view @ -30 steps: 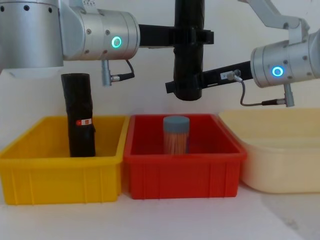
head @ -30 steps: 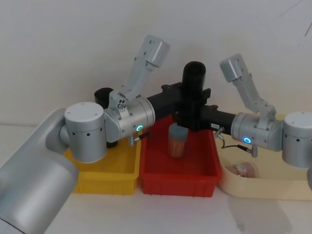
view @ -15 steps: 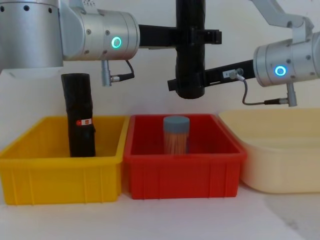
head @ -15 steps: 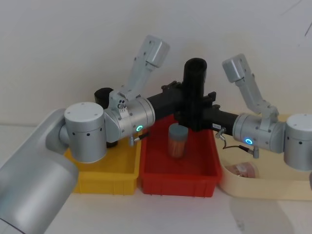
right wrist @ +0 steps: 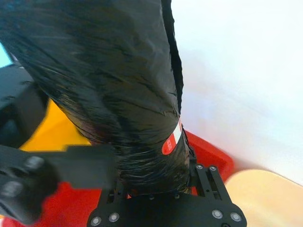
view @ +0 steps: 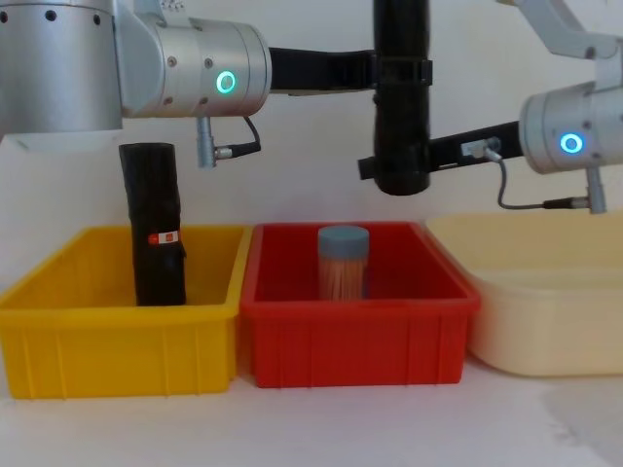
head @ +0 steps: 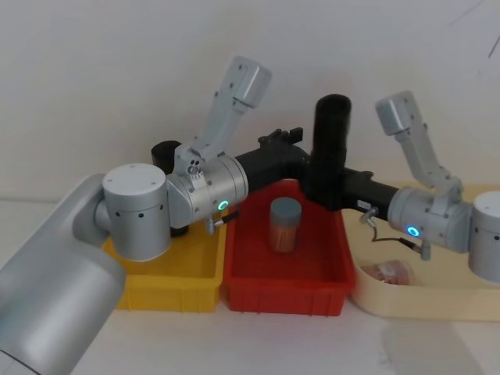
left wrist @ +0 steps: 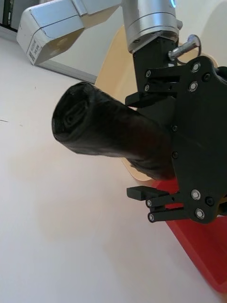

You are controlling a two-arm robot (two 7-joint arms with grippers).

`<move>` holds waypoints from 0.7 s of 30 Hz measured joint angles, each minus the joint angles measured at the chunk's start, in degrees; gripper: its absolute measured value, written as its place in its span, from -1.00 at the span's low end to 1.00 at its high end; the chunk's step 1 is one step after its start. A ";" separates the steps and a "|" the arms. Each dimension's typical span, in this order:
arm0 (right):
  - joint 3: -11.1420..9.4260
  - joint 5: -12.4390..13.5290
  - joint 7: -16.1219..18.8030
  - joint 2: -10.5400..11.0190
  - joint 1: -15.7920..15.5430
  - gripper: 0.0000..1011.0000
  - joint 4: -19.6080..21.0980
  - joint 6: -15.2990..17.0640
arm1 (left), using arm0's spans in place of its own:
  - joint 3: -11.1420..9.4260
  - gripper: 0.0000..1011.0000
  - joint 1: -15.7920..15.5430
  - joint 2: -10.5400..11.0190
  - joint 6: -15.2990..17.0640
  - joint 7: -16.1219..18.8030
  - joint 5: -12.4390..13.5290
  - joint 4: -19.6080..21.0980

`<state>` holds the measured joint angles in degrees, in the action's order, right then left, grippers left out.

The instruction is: Pick up the garbage bag with the one hand and transfer it to the other hand.

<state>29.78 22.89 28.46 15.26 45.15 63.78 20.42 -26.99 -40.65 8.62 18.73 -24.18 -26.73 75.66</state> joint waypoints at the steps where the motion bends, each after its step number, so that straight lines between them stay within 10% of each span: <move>1: -0.18 0.01 -0.39 0.12 -0.18 0.19 0.22 0.13 | 0.00 0.98 0.00 0.00 0.00 0.00 0.00 0.00; 21: -5.62 -1.77 -12.16 4.00 -4.54 0.19 5.00 5.82 | 0.00 0.98 0.00 0.00 -0.02 0.02 0.00 0.00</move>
<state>24.16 21.13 16.31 19.27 40.60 68.77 26.24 -26.99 -40.65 8.61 18.71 -24.16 -26.73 75.66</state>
